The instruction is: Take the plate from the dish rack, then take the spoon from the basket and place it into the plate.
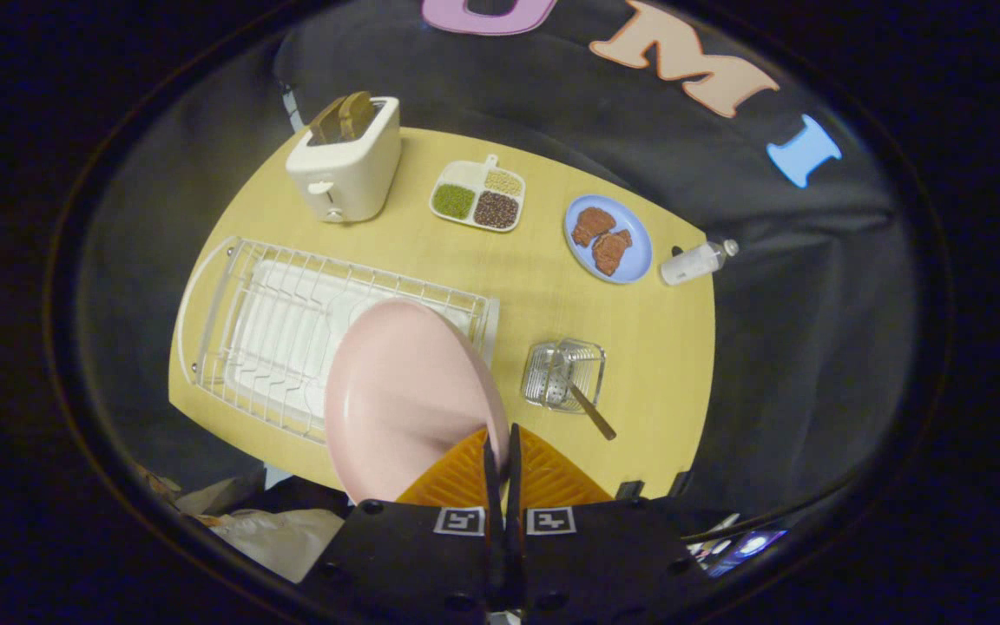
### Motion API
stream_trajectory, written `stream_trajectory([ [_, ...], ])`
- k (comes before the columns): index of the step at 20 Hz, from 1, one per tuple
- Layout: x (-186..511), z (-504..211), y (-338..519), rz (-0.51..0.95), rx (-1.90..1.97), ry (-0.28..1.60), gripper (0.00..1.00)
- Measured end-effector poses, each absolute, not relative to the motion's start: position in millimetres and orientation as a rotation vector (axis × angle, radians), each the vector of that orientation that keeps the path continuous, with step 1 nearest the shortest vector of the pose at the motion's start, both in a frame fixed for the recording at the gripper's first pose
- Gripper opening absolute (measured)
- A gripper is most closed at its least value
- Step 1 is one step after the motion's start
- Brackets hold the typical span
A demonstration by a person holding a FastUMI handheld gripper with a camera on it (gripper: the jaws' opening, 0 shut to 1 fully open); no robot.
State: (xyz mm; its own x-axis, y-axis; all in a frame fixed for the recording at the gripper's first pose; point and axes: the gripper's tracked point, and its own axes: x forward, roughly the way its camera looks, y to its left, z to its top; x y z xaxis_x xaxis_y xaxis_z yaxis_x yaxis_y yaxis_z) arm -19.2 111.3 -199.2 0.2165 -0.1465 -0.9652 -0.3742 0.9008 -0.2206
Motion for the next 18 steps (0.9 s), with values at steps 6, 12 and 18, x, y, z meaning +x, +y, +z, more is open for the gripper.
stream_trajectory([
  [6,-49.4,-187.6,55.9,0.114,-0.13,1.279,0.04],
  [12,-86.4,-197.5,-9.3,0.065,0.121,1.215,0.04],
  [18,-120.7,-229.0,-65.3,-0.005,0.307,1.197,0.04],
])
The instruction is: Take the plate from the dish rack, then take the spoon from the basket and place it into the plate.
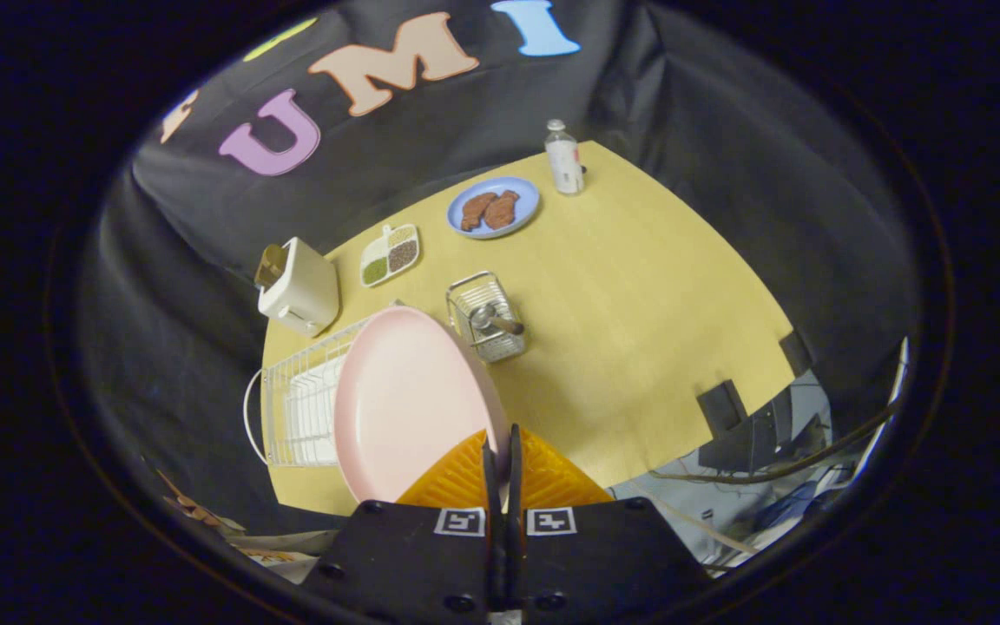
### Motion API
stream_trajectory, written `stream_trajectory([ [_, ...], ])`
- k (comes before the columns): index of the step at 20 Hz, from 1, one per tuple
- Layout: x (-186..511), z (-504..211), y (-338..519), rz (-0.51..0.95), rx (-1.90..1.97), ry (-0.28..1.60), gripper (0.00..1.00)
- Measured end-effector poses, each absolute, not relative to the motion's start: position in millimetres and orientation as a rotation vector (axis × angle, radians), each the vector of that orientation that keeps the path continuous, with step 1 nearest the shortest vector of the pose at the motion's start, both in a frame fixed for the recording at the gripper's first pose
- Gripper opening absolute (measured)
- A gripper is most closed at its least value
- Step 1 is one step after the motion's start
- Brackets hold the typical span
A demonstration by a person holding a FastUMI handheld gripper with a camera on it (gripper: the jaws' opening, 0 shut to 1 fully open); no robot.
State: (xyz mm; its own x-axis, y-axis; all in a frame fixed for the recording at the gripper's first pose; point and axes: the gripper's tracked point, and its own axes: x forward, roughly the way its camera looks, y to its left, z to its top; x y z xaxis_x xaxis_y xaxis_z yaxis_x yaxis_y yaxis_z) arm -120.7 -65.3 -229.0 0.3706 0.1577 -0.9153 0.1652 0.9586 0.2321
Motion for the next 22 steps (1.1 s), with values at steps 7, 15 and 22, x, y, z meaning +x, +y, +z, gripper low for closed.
stream_trajectory([
  [7,-153.4,-259.1,-99.7,-0.023,0.431,1.2,0.04],
  [15,-177.3,-307.7,-121.1,-0.027,0.524,1.219,0.04],
  [22,-173.2,-369.7,-134.6,-0.04,0.524,1.233,0.04],
])
